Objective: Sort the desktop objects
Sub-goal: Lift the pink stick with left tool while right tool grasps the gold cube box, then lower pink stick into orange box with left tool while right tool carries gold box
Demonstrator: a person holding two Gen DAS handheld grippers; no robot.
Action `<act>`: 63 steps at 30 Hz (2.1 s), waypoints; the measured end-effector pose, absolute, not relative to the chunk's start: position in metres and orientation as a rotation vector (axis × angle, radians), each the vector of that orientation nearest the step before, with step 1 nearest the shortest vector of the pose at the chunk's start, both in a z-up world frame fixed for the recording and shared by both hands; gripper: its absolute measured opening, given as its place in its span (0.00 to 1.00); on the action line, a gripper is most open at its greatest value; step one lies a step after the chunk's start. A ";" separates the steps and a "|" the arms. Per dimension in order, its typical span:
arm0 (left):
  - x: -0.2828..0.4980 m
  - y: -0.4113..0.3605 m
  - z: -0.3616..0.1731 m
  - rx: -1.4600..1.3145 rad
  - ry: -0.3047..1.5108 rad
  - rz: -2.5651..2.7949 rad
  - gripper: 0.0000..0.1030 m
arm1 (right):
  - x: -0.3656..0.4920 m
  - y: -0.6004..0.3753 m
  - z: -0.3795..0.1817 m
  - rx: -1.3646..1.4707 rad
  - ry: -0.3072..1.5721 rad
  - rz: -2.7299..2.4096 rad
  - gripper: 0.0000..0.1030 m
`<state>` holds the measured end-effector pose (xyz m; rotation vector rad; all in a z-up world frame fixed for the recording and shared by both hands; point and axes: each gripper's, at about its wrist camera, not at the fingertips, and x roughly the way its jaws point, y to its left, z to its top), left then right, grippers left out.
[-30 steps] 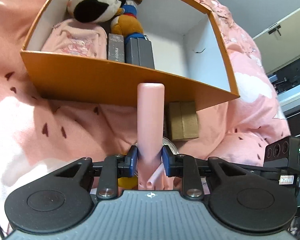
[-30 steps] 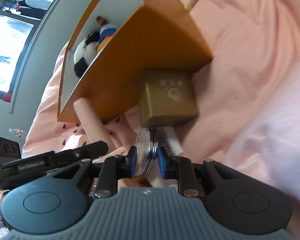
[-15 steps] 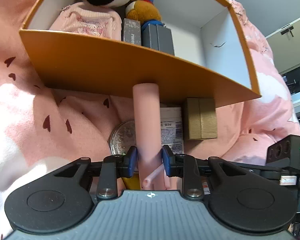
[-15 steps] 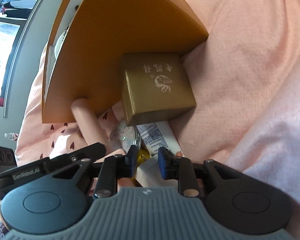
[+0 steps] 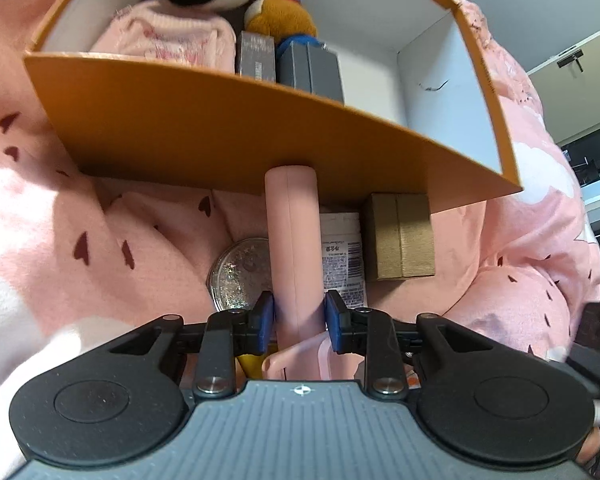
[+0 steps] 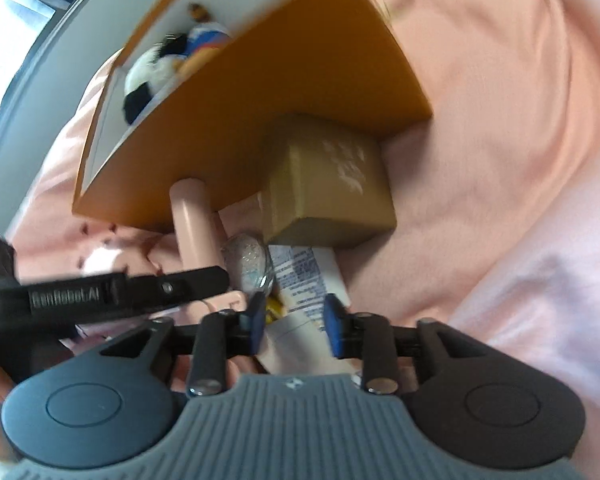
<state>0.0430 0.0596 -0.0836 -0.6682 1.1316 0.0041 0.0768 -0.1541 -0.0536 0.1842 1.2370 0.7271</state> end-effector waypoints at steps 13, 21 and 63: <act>0.026 0.067 -0.023 -0.583 0.975 0.014 0.29 | 0.041 -0.130 -0.013 -0.323 0.837 0.667 0.54; 0.027 0.073 0.003 -0.559 0.904 0.014 0.29 | 0.043 -0.099 -0.026 -0.538 0.780 0.595 0.58; 0.207 0.072 0.005 -0.568 1.108 -0.189 0.29 | 0.136 -0.197 0.051 -0.194 0.722 0.432 0.47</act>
